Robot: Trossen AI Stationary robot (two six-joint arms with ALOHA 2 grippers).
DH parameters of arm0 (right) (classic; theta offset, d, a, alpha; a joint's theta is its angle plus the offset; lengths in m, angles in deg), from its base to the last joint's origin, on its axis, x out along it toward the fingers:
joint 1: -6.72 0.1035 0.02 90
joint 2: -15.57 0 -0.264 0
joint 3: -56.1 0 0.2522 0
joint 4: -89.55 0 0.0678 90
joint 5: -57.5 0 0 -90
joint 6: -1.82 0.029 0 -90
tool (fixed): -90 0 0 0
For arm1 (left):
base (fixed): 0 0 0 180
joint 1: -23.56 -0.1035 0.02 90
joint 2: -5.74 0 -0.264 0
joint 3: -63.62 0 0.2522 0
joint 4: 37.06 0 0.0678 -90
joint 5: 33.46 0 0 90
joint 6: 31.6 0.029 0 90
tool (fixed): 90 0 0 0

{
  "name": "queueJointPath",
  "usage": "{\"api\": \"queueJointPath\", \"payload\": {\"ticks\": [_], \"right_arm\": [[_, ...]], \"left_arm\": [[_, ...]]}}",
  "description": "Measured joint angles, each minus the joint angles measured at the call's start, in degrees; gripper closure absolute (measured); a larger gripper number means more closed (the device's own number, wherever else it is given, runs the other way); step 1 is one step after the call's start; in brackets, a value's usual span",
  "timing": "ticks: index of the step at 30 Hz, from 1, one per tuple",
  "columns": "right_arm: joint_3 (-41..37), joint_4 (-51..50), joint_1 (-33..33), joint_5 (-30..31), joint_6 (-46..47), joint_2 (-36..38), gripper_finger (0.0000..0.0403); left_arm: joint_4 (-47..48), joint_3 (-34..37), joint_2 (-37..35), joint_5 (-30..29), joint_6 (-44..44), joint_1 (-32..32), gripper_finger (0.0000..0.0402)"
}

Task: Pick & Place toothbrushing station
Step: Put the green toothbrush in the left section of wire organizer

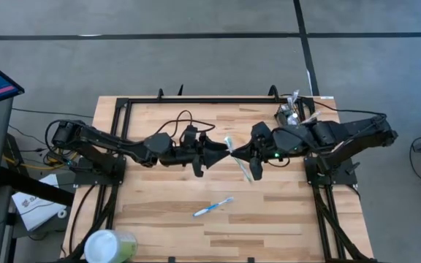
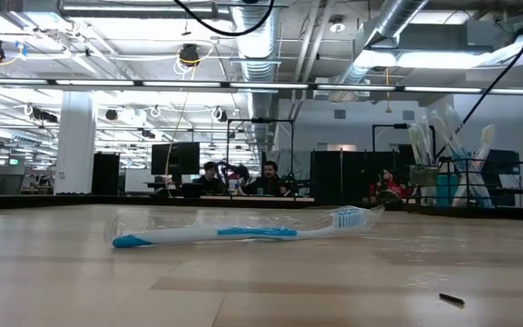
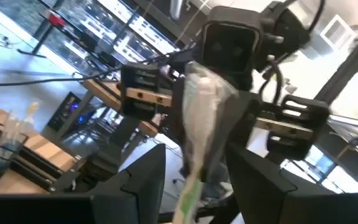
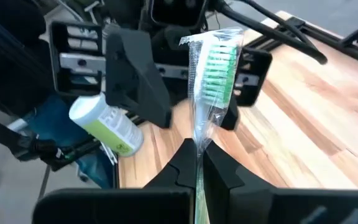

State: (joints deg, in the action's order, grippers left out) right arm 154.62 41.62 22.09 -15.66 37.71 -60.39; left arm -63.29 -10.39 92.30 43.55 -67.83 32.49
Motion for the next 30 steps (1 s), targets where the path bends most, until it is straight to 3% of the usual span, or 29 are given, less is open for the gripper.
{"api": "queueJointPath", "payload": {"ticks": [18, 30], "right_arm": [[0.0, 0.0, 0.0, 2.9, 0.1, -1.2, 0.0403], [0.0, -0.1, -0.2, 4.6, 0.1, -1.2, 0.0402]], "left_arm": [[0.1, 0.0, 0.0, -0.6, -0.2, -1.1, 0.0236], [0.6, 0.0, 0.0, -0.5, -0.1, -1.3, 0.0263]]}}
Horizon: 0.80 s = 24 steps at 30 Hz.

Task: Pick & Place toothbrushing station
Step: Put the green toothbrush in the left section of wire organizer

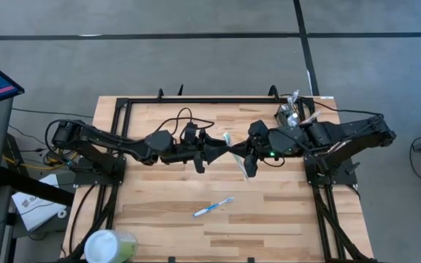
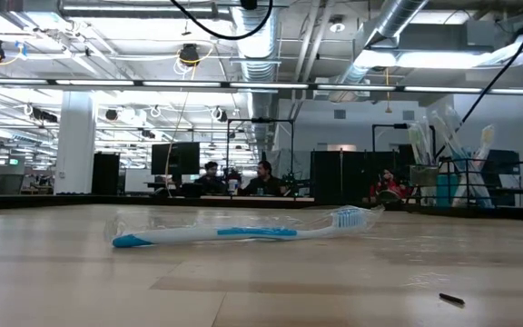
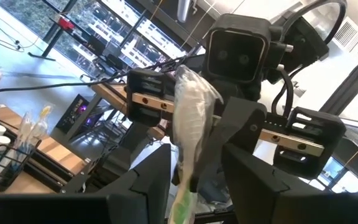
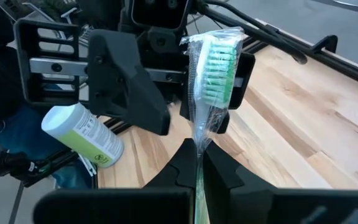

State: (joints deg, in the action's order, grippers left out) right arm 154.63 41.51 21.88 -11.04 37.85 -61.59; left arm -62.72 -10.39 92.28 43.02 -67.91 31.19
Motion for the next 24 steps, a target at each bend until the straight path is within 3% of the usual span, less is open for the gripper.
{"api": "queueJointPath", "payload": {"ticks": [24], "right_arm": [[0.0, -0.5, -1.1, 0.5, 0.0, 0.0, 0.0401]], "left_arm": [[0.8, 0.0, 0.0, -0.5, -0.4, -1.3, 0.0302]]}}
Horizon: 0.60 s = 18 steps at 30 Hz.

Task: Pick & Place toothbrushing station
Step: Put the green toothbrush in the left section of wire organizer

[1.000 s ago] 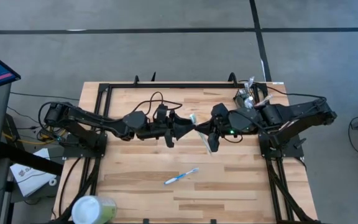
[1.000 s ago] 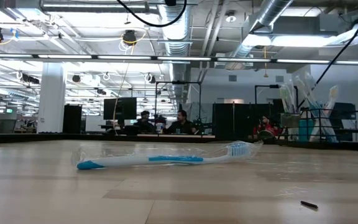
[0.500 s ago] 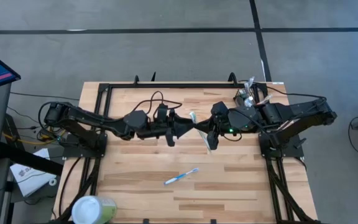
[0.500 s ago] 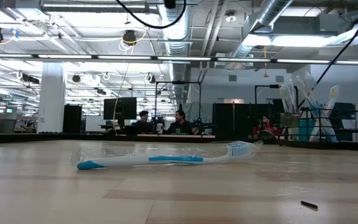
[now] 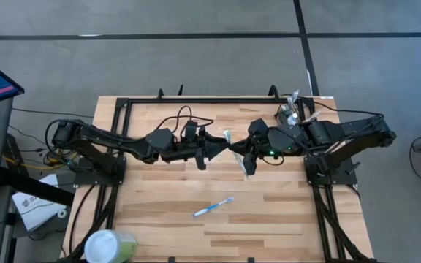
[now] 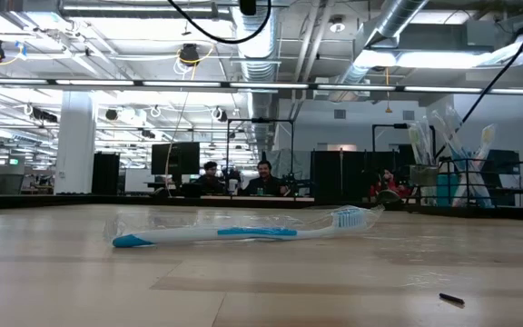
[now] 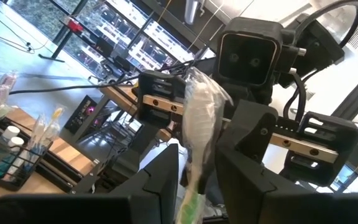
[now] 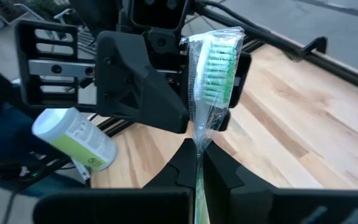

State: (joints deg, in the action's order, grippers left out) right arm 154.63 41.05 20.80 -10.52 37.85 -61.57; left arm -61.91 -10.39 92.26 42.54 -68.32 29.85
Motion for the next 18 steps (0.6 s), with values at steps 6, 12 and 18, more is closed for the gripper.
{"api": "queueJointPath", "payload": {"ticks": [6, 12, 18], "right_arm": [[0.0, -0.7, -0.4, 0.6, 0.0, 0.0, 0.0401], [0.0, -0.9, -1.1, 0.8, 0.0, 0.0, 0.0401], [0.0, -1.0, -1.5, 0.8, 0.0, 0.0, 0.0401]], "left_arm": [[0.0, 0.0, 0.0, 0.0, -0.2, -0.4, 0.0302], [0.0, 0.0, 0.0, 0.0, -0.2, -0.4, 0.0302], [0.0, 0.0, 0.0, -0.2, -0.2, -0.8, 0.0302]]}}
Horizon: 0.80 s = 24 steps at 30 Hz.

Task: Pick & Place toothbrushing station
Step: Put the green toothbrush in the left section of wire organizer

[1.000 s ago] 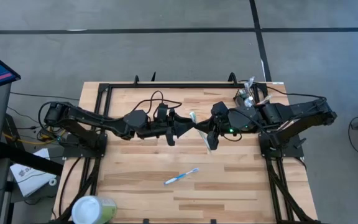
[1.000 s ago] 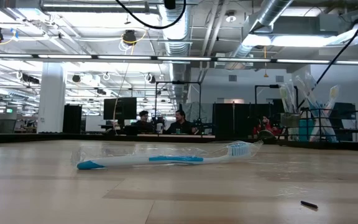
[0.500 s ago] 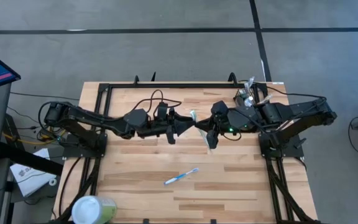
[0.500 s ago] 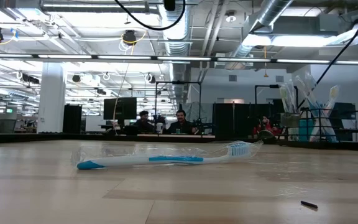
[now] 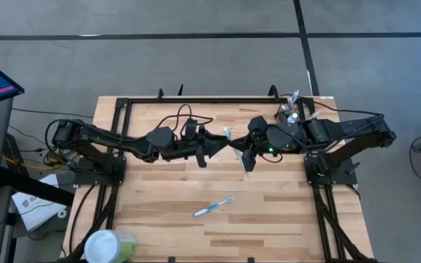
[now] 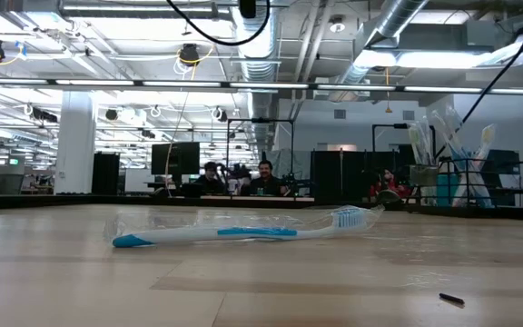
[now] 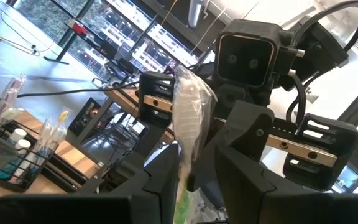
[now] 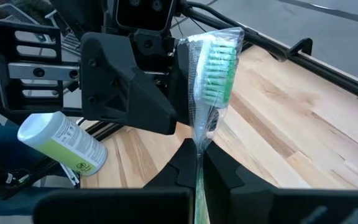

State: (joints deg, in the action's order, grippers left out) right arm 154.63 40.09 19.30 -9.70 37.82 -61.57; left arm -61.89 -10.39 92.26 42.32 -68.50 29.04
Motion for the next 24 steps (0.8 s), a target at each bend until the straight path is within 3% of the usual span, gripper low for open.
{"api": "queueJointPath", "payload": {"ticks": [12, 24], "right_arm": [[0.0, -0.1, 0.0, 0.0, 0.0, 0.0, 0.0401], [0.0, -0.3, 0.1, 0.6, 0.0, 0.0, 0.0401]], "left_arm": [[0.0, 0.0, 0.0, -1.2, -0.6, 0.0, 0.0302], [0.0, -0.7, 0.6, 1.5, -1.0, -1.0, 0.0302]]}}
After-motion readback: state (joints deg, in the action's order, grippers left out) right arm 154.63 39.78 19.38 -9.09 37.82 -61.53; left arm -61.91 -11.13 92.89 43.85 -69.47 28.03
